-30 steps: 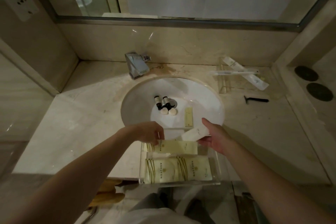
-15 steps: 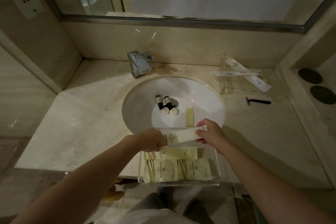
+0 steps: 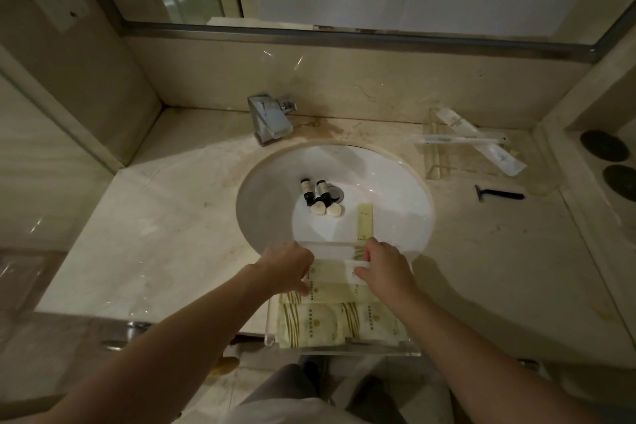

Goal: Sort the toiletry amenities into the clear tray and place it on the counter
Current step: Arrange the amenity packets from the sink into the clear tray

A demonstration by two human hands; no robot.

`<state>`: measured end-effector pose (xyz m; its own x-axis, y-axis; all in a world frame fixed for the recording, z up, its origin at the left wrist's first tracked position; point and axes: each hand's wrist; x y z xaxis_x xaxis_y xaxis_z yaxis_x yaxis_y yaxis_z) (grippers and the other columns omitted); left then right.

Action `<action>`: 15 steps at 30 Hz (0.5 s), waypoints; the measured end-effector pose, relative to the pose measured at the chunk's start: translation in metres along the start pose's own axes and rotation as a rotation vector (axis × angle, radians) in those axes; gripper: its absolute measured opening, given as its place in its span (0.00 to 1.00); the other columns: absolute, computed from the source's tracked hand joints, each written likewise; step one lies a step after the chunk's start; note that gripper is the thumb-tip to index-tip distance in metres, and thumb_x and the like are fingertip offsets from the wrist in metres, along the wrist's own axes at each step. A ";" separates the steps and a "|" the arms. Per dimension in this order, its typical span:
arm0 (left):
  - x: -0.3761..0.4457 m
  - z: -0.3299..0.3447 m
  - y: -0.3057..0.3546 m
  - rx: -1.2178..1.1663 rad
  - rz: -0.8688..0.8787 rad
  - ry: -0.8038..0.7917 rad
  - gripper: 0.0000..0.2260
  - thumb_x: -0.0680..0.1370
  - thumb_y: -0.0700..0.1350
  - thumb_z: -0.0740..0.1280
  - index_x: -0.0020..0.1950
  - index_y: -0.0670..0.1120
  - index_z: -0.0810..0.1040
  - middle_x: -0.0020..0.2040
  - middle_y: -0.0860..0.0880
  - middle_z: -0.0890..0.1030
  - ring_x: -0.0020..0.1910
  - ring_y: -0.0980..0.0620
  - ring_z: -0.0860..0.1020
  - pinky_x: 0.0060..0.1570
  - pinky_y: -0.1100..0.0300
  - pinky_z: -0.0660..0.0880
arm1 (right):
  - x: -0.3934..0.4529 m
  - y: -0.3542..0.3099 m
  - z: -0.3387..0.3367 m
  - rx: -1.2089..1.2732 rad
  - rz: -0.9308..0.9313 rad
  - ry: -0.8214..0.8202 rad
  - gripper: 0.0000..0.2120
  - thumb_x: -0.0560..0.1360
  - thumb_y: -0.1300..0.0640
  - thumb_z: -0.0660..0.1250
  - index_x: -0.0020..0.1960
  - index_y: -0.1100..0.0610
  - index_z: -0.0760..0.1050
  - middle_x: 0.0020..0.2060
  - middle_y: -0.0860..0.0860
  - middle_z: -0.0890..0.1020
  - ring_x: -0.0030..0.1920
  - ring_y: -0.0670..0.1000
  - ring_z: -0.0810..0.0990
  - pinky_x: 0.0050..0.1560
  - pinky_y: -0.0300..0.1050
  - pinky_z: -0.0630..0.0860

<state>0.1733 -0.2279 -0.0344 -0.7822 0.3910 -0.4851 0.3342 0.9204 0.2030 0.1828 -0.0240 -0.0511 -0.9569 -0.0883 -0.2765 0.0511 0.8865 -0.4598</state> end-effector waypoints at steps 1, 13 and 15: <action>0.000 0.000 0.000 0.001 0.006 -0.001 0.14 0.69 0.50 0.75 0.49 0.46 0.78 0.46 0.49 0.81 0.42 0.53 0.75 0.49 0.56 0.78 | -0.001 -0.001 0.003 -0.033 -0.013 0.032 0.12 0.71 0.53 0.71 0.49 0.56 0.70 0.45 0.51 0.74 0.43 0.53 0.75 0.41 0.46 0.72; 0.006 0.004 -0.003 0.035 0.066 -0.095 0.14 0.70 0.51 0.73 0.50 0.46 0.77 0.46 0.49 0.79 0.44 0.52 0.75 0.51 0.58 0.77 | -0.001 -0.001 0.007 -0.142 0.052 0.043 0.19 0.73 0.45 0.68 0.58 0.56 0.73 0.52 0.53 0.76 0.50 0.56 0.79 0.43 0.46 0.73; 0.009 0.002 -0.003 0.046 0.063 -0.110 0.14 0.70 0.52 0.74 0.50 0.46 0.78 0.46 0.49 0.80 0.44 0.52 0.76 0.50 0.57 0.77 | 0.000 0.001 0.006 -0.120 0.042 0.069 0.17 0.74 0.45 0.66 0.54 0.57 0.74 0.48 0.52 0.77 0.47 0.55 0.79 0.42 0.46 0.74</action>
<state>0.1669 -0.2269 -0.0411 -0.6976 0.4426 -0.5635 0.4059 0.8922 0.1982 0.1848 -0.0252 -0.0566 -0.9724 -0.0223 -0.2324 0.0608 0.9369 -0.3442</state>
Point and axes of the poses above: each hand's wrist, its own x-axis towards the middle knuckle, its own z-axis out of the palm, y = z × x
